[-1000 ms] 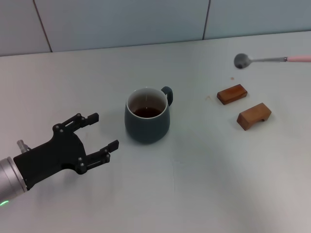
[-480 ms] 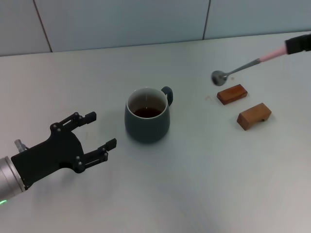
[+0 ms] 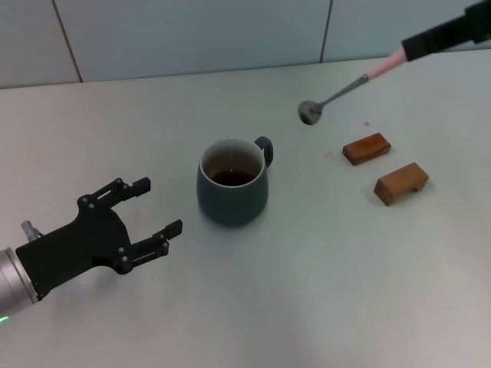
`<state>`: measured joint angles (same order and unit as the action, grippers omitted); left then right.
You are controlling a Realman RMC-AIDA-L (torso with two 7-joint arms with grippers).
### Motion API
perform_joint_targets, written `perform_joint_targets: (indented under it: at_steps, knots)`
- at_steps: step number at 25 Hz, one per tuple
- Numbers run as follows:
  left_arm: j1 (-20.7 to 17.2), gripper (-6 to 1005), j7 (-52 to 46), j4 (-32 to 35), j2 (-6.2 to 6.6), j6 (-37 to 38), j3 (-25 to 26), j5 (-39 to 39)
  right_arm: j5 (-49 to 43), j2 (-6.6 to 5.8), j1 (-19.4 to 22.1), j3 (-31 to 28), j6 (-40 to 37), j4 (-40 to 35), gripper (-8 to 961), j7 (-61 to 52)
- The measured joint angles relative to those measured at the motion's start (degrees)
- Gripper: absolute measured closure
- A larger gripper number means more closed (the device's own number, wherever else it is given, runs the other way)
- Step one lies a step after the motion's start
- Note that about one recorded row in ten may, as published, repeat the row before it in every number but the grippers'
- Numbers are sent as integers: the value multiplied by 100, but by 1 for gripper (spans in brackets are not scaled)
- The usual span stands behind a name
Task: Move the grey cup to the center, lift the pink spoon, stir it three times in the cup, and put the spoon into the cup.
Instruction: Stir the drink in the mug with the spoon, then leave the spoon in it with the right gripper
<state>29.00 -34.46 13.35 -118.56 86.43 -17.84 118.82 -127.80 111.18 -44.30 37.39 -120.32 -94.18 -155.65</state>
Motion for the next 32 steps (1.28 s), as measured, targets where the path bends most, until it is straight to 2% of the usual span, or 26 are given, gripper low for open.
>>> perform_joint_targets:
  at_steps: [3,8,12,23,32]
  knots:
    - [13,193,-5,1,0,3,0,0,-209,-51,-303,153,166,402,832,30]
    - [29,193,-10,2,0,6,0,0,-293,-139,-508,586,623,990,832,39]
    - [34,193,-15,1,0,7,0,0,-364,-158,-645,736,820,1320,832,50]
    - [44,194,-17,1,0,6,0,0,-661,-141,-1119,1357,1393,2384,833,164]
    - [55,194,-18,1,0,-18,32,0,-835,-110,-1373,1555,1838,3267,833,429]
